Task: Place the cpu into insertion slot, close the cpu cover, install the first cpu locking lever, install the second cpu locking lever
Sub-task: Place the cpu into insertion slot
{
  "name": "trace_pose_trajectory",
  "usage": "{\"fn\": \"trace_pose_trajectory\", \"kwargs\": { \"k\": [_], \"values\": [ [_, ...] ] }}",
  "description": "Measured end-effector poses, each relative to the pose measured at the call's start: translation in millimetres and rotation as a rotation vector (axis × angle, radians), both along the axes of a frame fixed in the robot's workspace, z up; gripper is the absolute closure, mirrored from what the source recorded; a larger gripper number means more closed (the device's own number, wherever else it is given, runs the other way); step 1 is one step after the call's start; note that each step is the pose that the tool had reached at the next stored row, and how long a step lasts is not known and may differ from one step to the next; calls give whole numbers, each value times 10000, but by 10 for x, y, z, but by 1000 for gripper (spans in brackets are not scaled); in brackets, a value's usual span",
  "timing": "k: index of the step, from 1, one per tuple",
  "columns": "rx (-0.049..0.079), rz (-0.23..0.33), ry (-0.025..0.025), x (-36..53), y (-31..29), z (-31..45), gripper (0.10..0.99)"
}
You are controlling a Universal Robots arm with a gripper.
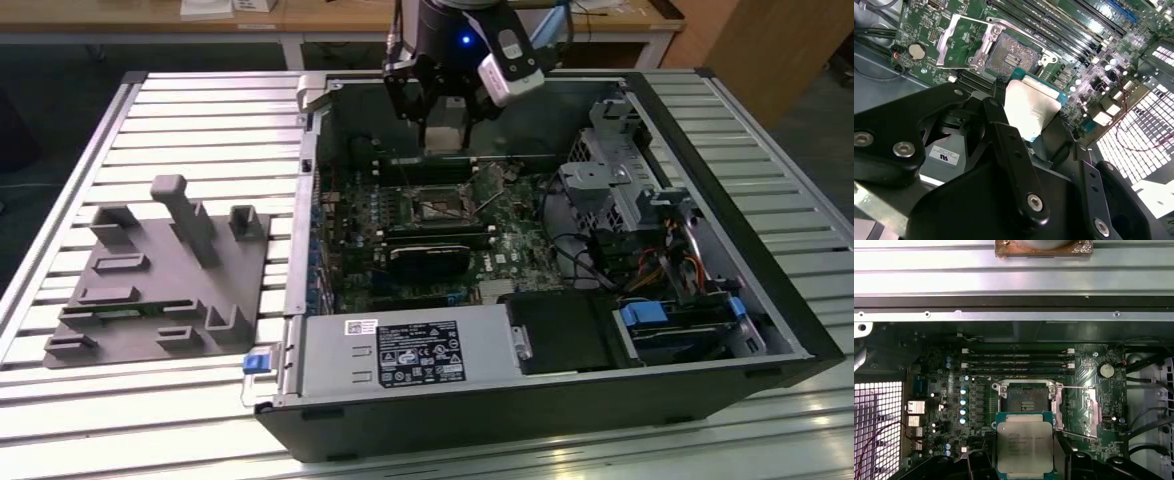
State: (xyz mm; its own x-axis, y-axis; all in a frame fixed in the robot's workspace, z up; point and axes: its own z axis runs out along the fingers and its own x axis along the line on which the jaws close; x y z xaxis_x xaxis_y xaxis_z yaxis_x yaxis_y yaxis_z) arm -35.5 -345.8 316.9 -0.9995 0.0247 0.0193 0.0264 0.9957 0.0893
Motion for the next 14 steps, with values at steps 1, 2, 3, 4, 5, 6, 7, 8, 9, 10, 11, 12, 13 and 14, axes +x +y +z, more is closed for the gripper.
{"fn": "trace_pose_trajectory", "kwargs": {
  "k": [1,2,3,4,5,6,7,8,9,10,11,12,13,14],
  "values": [
    [0,0,0,0,0,-10,549],
    [0,0,0,0,0,-22,549],
    [0,0,0,0,0,-34,549],
    [0,0,0,0,0,-46,549],
    [0,0,0,0,0,-58,549],
    [1,-1,0,0,0,-72,549],
    [1,-1,0,0,0,-85,549],
    [1,-1,0,0,0,-98,549],
    [0,-1,0,0,0,-111,549],
    [0,-1,0,0,0,-125,549],
    [0,0,0,0,0,-139,549],
    [0,0,0,0,0,-153,549],
    [-1,0,0,0,0,-166,549],
    [0,0,0,0,0,-181,549]
  ]
}}
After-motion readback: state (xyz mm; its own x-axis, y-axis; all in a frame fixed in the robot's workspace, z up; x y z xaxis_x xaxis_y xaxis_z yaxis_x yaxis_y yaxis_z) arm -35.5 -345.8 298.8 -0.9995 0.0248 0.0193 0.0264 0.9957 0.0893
